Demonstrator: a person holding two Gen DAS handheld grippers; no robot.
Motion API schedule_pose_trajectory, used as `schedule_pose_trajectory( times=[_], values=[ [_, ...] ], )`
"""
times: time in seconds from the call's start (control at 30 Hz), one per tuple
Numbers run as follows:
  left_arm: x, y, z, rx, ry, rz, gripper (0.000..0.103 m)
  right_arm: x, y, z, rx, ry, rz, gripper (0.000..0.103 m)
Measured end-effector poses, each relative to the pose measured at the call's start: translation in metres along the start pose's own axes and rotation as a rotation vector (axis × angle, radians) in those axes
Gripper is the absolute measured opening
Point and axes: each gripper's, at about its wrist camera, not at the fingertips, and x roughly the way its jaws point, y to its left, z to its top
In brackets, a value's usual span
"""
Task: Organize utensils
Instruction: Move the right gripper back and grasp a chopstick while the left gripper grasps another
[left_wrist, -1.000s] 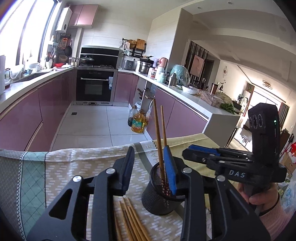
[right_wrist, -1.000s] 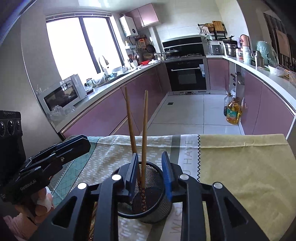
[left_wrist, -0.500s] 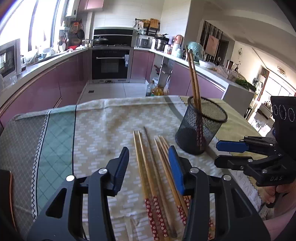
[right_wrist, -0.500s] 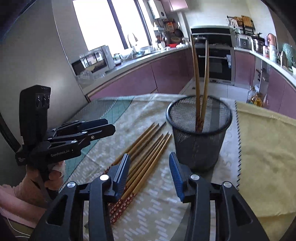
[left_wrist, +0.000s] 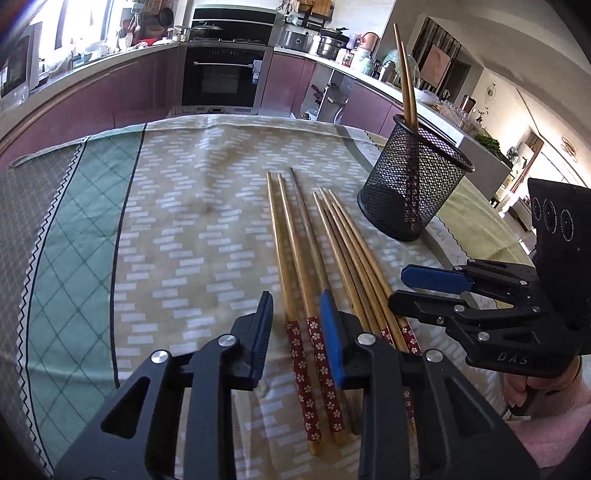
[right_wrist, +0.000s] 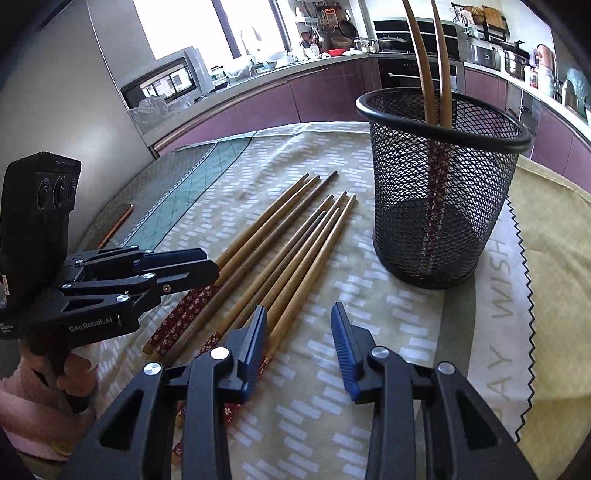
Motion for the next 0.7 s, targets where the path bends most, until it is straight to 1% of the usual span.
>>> schedule_pose_trajectory(
  times=[0.07, 0.17, 0.3, 0.43, 0.5, 0.6, 0.67, 0.7],
  values=[
    [0.001, 0.000, -0.003, -0.004, 0.007, -0.004, 0.023, 0.000, -0.001, 0.000, -0.005, 0.000, -0.012, 0.031],
    [0.000, -0.003, -0.004, -0.002, 0.015, -0.008, 0.021, 0.001, 0.001, 0.000, -0.016, 0.001, -0.026, 0.030],
    [-0.001, -0.009, -0.008, 0.005, 0.026, -0.019, 0.021, 0.002, 0.002, -0.001, -0.038, 0.003, -0.053, 0.028],
    [-0.002, -0.014, -0.011, 0.013, 0.037, -0.031, 0.021, 0.002, 0.000, 0.000, -0.033, 0.014, -0.063, 0.021],
    [-0.003, -0.016, -0.011, 0.018, 0.039, -0.035, 0.021, 0.003, -0.001, 0.000, -0.032, 0.017, -0.064, 0.020],
    [-0.003, -0.017, -0.010, 0.020, 0.037, -0.024, 0.021, 0.003, -0.001, 0.001, -0.035, 0.019, -0.074, 0.017],
    [-0.002, -0.014, -0.008, 0.018, 0.035, -0.012, 0.021, 0.004, -0.002, 0.001, -0.024, 0.019, -0.073, 0.010],
    [-0.001, -0.014, -0.006, 0.019, 0.035, -0.005, 0.021, 0.004, -0.004, 0.001, -0.012, 0.020, -0.066, 0.010]
  ],
)
